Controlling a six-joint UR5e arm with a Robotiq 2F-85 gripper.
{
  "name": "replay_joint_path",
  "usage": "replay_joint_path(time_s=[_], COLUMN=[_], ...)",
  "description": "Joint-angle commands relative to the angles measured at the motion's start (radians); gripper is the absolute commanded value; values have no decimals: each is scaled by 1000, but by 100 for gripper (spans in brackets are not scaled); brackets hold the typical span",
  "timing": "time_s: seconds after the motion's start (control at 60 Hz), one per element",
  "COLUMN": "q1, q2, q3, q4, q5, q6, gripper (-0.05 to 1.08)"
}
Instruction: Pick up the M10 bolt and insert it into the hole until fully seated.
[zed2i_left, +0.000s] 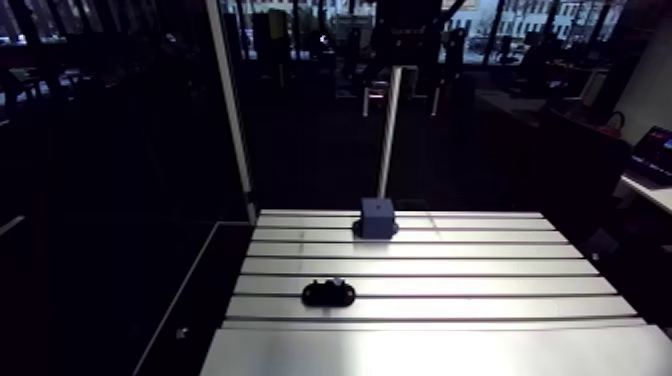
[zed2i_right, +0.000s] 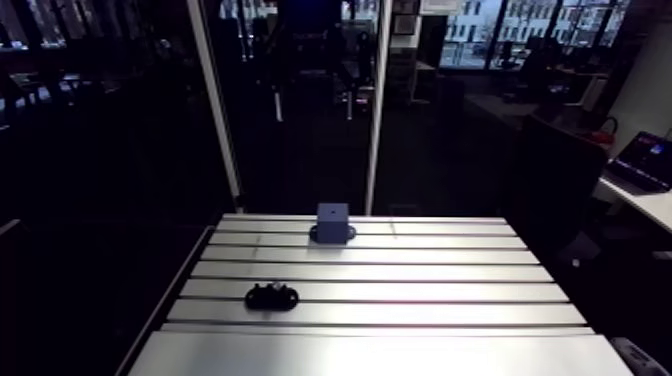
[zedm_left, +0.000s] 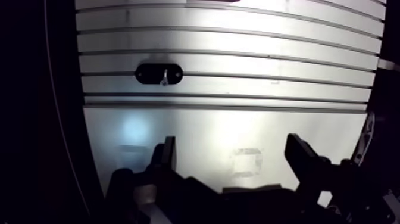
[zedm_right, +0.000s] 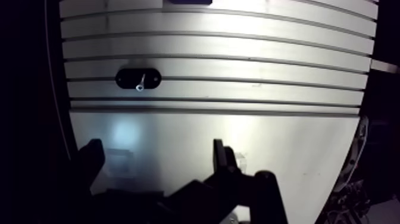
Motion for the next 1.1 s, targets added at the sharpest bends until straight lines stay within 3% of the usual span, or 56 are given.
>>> replay_joint_path(time_s=[0.017, 1.1], q1=[-34, -38], q2=[-92, -63], q3=[55, 81], q4=[-58, -71], q5=[-12, -8], q6=[-25, -52], gripper=[1, 1])
